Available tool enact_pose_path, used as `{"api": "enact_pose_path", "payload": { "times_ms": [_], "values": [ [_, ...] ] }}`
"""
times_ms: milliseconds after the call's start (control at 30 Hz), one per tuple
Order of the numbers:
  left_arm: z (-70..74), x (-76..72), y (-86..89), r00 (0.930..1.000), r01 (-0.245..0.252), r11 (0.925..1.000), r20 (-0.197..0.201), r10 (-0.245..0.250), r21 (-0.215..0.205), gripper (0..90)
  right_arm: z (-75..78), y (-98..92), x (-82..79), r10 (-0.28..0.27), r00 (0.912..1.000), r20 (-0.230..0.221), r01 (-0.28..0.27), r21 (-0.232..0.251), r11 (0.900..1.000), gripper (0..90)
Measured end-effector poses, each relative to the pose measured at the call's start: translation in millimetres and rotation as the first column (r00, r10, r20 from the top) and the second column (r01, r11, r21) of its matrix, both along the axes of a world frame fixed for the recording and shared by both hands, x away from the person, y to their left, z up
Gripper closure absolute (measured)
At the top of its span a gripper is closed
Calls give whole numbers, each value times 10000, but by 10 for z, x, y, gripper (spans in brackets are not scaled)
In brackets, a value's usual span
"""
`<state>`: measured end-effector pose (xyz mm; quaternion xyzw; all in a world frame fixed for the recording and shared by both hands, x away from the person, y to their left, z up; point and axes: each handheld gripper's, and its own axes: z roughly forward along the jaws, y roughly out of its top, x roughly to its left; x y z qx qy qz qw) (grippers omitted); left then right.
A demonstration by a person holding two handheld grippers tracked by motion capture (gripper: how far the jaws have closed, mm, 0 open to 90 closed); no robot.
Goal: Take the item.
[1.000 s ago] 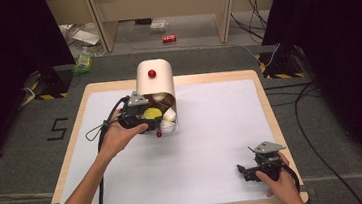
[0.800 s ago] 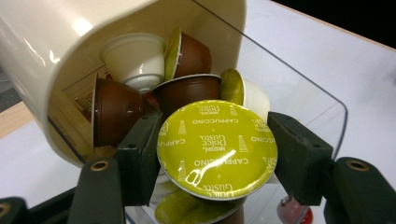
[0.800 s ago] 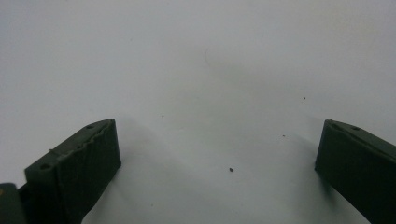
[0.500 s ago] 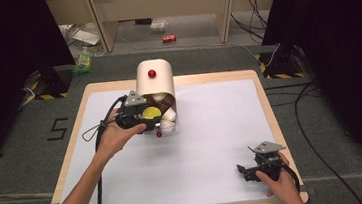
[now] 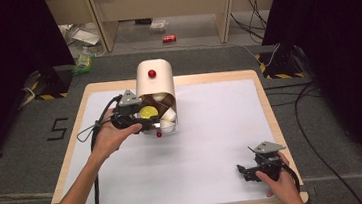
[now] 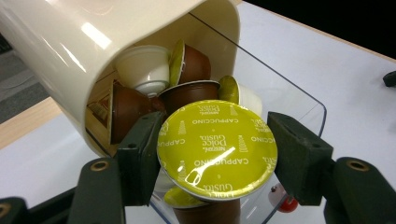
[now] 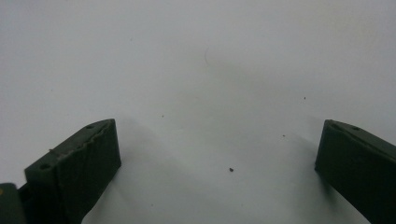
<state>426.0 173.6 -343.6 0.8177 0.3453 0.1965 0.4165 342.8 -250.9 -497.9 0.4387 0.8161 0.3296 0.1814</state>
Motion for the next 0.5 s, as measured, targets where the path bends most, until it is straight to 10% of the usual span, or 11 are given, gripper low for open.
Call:
{"api": "enact_pose_path", "payload": {
  "times_ms": [500],
  "values": [
    [147,-61,246,9994,-252,9992,229,260,-315,378,0,-3,3,23,10000,14,-23,-11,10000,4]
  ]
}}
